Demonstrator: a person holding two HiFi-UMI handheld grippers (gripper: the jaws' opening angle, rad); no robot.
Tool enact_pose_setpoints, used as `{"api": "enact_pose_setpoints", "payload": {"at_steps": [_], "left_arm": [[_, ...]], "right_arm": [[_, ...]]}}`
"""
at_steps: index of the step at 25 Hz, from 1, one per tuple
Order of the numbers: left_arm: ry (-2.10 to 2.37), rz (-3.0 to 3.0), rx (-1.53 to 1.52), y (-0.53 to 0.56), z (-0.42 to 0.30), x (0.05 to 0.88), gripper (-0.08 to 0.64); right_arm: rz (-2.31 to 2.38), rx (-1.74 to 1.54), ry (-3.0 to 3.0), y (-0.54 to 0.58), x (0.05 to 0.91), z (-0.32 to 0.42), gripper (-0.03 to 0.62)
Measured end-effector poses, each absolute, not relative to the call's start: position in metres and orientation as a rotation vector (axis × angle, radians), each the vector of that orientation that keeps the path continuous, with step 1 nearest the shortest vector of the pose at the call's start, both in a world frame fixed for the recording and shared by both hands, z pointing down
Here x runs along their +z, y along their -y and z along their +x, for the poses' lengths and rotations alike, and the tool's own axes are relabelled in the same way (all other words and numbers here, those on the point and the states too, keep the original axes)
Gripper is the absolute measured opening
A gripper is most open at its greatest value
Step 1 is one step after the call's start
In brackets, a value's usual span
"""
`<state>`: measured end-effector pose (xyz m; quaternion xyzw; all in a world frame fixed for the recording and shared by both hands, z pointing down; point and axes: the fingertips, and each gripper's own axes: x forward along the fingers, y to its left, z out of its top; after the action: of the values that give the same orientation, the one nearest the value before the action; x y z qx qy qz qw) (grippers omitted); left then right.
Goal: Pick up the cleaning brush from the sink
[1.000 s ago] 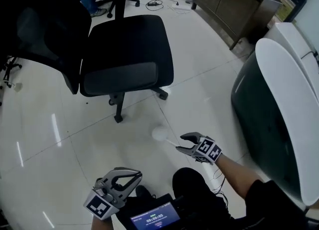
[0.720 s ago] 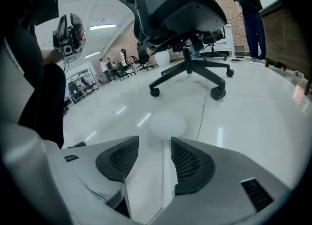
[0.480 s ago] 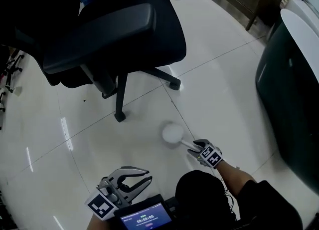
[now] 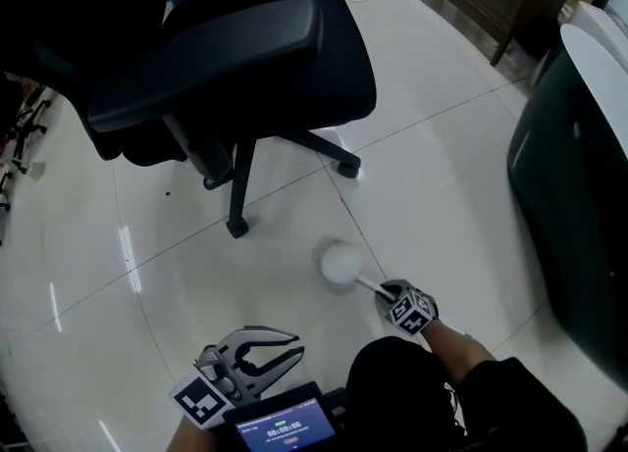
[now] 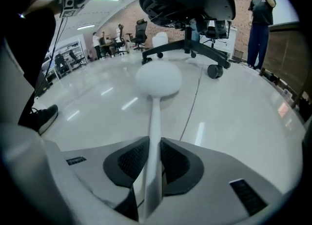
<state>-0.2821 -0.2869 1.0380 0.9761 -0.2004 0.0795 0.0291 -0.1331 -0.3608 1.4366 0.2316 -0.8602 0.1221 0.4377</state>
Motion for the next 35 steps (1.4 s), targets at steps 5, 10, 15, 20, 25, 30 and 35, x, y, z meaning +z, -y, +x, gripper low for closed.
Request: {"api": "enact_pose_setpoints", "payload": {"at_steps": [5, 10, 15, 20, 25, 30, 35], "left_arm": [[0.624, 3.009, 0.242, 0.288, -0.278, 1.038, 0.063], [0.621, 2.997, 0.245, 0.291, -0.278, 1.040, 0.063], [0.640, 2.993, 0.236, 0.293, -0.286, 1.042, 0.063], [0.703, 3.001, 0.198, 0.302, -0.298, 1.039, 0.063], [0.877, 2.952, 0.091, 0.318, -0.323, 0.995, 0.063], [0.988, 2.855, 0.069, 0.323, -0.345, 0.835, 0.061], [1.003, 2.823, 0.132, 0.288, -0.344, 0.600, 0.053]], "right_arm": [[0.616, 0.353, 2.141, 0.364, 1.440, -0.133, 0.070], [0.609, 0.418, 2.071, 0.370, 1.439, -0.138, 0.067], [0.579, 0.419, 2.064, 0.370, 1.439, -0.140, 0.057], [0.609, 0.453, 2.203, 0.383, 1.399, -0.150, 0.057], [0.599, 0.384, 2.334, 0.394, 1.279, -0.167, 0.057], [0.593, 0.365, 2.386, 0.387, 1.047, -0.176, 0.057], [0.538, 0.350, 2.404, 0.348, 0.776, -0.174, 0.057]]}}
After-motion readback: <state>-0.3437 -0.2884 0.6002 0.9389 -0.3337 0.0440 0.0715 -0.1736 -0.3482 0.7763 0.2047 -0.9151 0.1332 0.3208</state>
